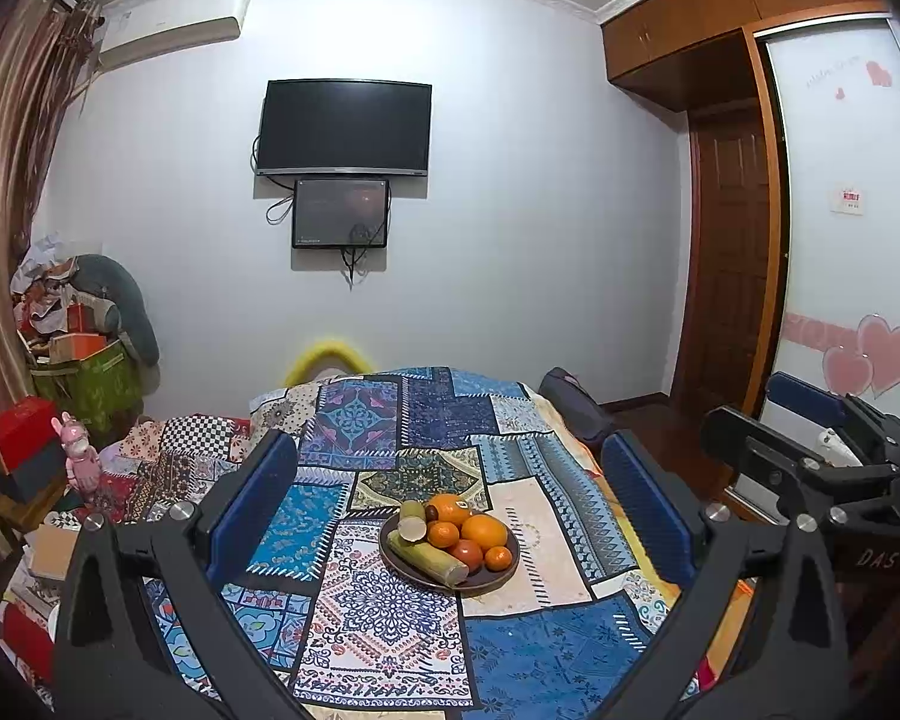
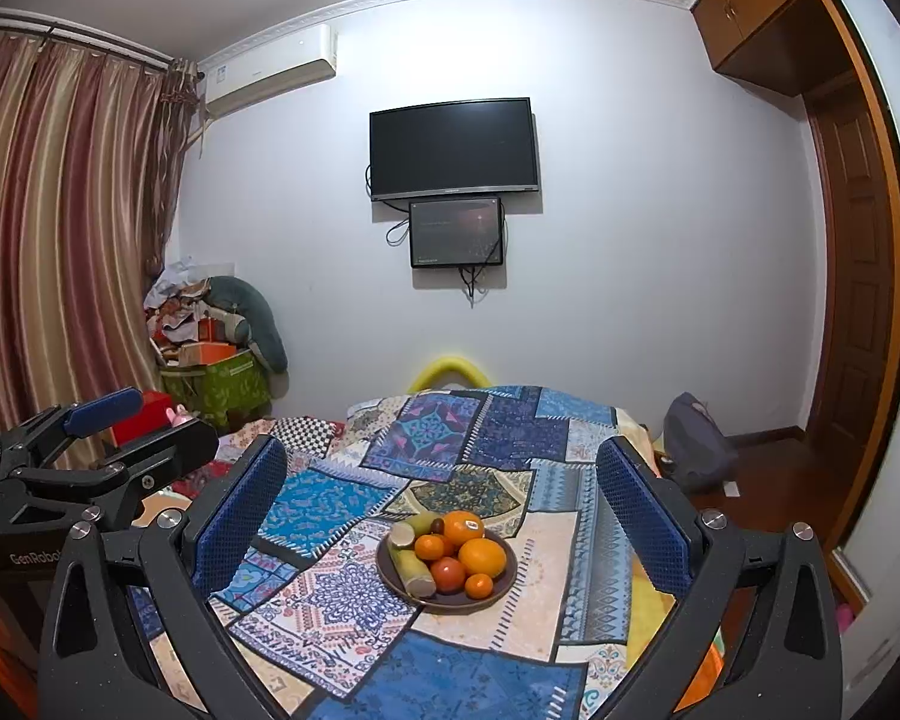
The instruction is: Organize fruits
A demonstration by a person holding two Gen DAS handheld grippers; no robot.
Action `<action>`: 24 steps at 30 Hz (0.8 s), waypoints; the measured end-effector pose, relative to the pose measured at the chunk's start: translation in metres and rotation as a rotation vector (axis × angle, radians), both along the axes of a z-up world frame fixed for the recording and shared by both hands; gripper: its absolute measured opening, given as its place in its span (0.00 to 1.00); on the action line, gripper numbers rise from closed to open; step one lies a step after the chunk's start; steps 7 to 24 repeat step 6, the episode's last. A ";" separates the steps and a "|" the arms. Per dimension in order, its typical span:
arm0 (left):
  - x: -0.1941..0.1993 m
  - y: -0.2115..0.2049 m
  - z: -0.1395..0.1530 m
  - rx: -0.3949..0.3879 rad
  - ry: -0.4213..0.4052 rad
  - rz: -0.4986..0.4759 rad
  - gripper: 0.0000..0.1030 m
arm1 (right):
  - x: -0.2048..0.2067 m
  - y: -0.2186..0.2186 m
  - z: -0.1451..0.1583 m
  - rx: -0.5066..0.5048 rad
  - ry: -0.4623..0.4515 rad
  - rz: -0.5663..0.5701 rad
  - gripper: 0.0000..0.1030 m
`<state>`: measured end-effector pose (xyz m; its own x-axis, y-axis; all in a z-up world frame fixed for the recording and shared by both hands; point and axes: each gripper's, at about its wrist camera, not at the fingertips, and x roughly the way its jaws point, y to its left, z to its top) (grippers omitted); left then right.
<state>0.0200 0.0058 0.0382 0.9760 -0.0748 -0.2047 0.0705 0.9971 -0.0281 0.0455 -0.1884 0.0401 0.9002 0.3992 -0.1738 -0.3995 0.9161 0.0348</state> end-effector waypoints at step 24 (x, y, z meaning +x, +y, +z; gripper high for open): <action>0.001 0.001 0.000 -0.003 0.007 -0.006 1.00 | 0.000 0.000 -0.001 0.001 0.001 0.000 1.00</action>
